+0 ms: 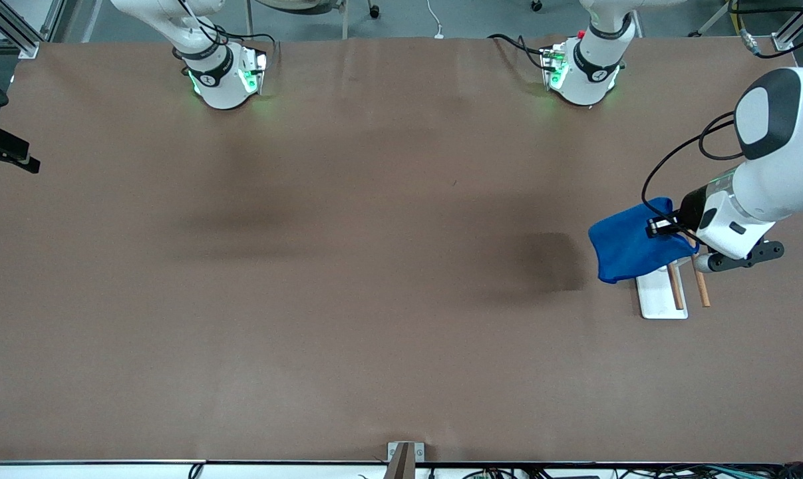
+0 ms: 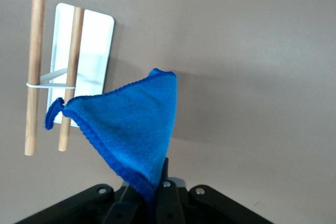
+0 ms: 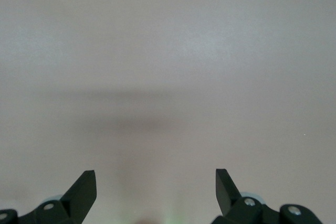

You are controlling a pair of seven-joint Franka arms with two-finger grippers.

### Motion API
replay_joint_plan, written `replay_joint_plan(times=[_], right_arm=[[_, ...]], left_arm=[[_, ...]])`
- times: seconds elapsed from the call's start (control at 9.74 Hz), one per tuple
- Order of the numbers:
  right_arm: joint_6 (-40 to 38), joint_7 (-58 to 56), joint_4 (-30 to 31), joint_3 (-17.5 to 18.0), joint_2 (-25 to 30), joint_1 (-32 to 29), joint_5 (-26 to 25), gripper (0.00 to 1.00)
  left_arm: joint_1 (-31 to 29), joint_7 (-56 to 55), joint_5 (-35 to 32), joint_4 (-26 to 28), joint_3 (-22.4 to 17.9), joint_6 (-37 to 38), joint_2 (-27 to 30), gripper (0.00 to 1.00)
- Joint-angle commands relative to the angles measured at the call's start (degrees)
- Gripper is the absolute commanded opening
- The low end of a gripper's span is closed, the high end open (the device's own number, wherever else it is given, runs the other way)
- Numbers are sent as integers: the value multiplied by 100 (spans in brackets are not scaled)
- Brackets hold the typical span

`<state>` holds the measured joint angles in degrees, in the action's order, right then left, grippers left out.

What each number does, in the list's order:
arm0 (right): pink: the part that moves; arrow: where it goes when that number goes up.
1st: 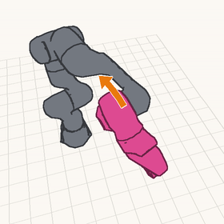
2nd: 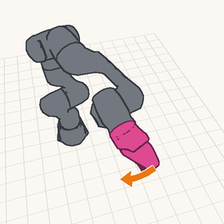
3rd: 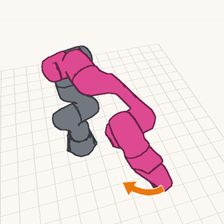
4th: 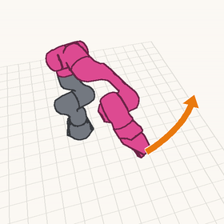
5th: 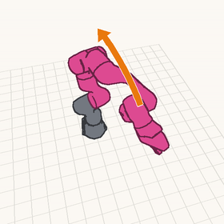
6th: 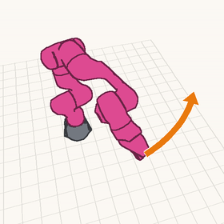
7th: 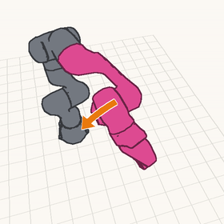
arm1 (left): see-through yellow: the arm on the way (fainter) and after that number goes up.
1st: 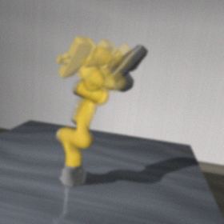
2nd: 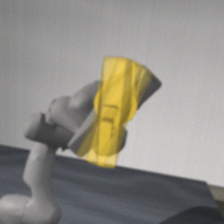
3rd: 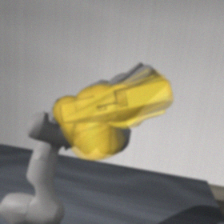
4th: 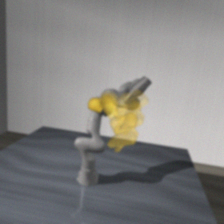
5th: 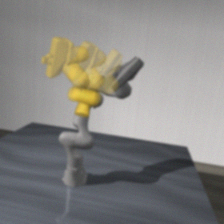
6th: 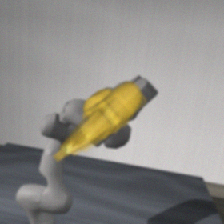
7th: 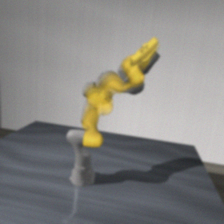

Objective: Right arm passes towel to left arm to hang
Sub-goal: 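Carry the towel with the left gripper over the dowel rack while the right gripper retracts, then lower the towel over the wooden dowels with the left gripper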

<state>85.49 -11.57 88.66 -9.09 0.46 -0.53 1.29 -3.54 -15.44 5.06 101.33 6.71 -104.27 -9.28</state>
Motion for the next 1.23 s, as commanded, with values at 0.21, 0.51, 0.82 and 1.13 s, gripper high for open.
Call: replay_joint_plan(times=[0.21, 0.51, 0.82, 1.13], right_arm=[[56, 93, 82, -14, 121, 62, -129, 100], [82, 540, 82, 21, 130, 175, -138, 100], [100, 744, 82, 30, 130, 290, -208, 100], [91, 735, 91, 21, 130, 273, -208, 100]], left_arm=[[-6, 426, -110, 493, -381, -638, -38, 0], [-94, 559, -398, 501, -425, -691, -135, 0], [-112, 559, -620, 624, -521, -1042, -162, 1], [-121, 410, -813, 914, -557, -1368, -92, 1]])
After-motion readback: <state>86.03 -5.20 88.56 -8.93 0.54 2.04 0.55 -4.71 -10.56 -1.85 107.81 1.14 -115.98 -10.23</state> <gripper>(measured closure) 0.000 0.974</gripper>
